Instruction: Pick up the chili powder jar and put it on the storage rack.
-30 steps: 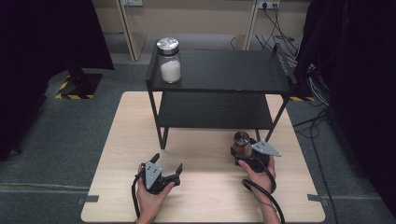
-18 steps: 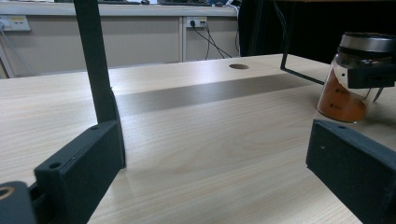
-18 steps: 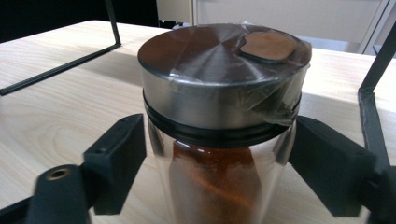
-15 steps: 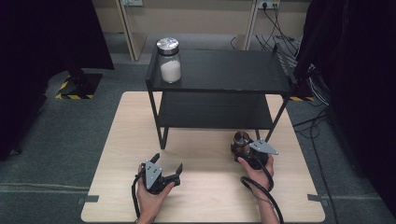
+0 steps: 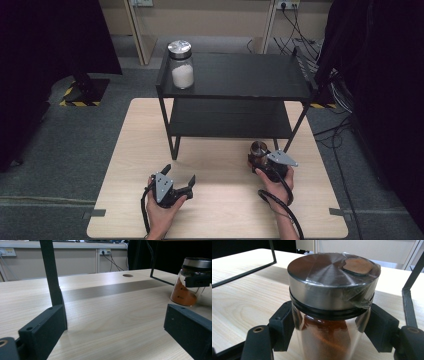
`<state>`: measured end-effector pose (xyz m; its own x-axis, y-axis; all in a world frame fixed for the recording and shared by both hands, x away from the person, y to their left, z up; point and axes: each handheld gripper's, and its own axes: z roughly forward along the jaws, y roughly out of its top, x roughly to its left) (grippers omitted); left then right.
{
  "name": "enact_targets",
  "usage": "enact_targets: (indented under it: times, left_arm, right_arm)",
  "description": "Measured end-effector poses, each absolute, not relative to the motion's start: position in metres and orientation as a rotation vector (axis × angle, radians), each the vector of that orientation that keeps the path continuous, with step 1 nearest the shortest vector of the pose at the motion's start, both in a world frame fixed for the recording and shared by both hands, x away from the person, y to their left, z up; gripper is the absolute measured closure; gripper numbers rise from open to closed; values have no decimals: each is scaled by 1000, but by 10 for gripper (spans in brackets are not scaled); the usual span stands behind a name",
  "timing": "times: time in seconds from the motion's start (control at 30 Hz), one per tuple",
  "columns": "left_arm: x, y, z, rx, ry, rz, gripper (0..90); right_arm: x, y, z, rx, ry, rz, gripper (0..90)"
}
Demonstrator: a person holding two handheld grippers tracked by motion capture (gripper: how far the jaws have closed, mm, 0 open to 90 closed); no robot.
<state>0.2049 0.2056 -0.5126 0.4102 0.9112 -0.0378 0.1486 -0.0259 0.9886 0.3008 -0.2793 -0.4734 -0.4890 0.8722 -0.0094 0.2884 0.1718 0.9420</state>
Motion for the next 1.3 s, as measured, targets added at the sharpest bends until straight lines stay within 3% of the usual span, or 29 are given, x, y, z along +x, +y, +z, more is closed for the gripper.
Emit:
enact_targets:
  times: [1.3]
  left_arm:
    - [205, 205, -512, 1483, 1000, 812, 31]
  right_arm:
    - [232, -310, -421, 973, 1761, 1485, 316]
